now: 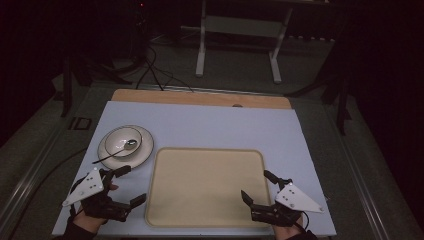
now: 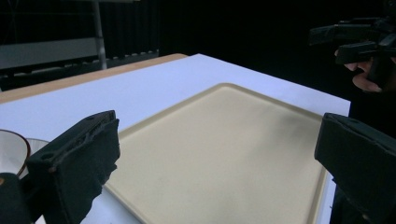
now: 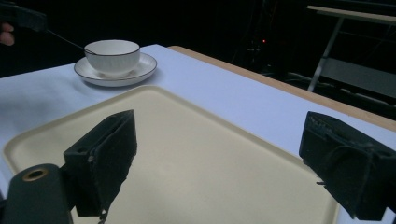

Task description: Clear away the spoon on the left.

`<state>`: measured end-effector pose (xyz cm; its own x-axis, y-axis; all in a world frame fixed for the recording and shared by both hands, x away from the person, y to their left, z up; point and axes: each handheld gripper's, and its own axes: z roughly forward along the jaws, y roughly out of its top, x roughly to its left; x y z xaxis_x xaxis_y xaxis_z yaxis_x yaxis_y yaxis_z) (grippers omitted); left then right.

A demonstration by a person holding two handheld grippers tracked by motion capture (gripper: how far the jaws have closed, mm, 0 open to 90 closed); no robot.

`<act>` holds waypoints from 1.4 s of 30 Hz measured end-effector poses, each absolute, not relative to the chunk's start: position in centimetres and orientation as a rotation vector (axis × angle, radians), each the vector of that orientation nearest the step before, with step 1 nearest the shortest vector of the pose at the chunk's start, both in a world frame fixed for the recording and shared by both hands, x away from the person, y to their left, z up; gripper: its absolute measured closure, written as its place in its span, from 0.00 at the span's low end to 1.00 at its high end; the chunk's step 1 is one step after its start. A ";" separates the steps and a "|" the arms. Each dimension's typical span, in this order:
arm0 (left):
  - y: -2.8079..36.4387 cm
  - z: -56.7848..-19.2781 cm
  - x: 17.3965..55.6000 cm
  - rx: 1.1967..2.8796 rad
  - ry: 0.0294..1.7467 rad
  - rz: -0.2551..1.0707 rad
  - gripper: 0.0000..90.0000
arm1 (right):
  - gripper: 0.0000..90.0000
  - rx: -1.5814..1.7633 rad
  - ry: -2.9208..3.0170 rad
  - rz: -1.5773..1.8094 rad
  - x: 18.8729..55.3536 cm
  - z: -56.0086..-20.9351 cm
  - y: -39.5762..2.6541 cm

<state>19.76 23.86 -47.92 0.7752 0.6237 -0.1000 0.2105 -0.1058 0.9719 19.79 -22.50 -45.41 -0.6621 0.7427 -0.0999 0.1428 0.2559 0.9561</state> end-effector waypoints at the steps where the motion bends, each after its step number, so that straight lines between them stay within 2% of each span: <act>1: 23.8 -47.8 19.7 1.692 0.667 0.389 0.01 | 0.13 0.800 1.985 1.420 19.8 -45.5 -22.4; 7: 23.0 -46.9 19.2 1.741 0.633 0.310 0.01 | 0.13 0.790 2.005 1.425 19.8 -45.5 -22.1; 12: 21.6 -45.3 18.5 1.772 0.539 0.259 0.01 | 0.13 0.783 2.010 1.434 19.6 -45.4 -22.1; 17: 20.7 -43.6 18.5 1.802 0.475 0.271 0.01 | 0.13 0.774 2.007 1.442 19.5 -45.3 -21.9; 24: 21.0 -41.3 19.2 1.807 0.484 0.344 0.02 | 0.13 0.748 2.005 1.461 19.2 -45.1 -21.6; 35: 25.2 -37.6 22.1 1.727 0.677 0.514 0.06 | 0.13 0.738 2.022 1.477 19.4 -45.3 -21.2; 42: 28.9 -38.9 22.9 1.669 0.894 0.563 0.12 | 0.13 0.729 2.033 1.482 19.6 -45.3 -20.9</act>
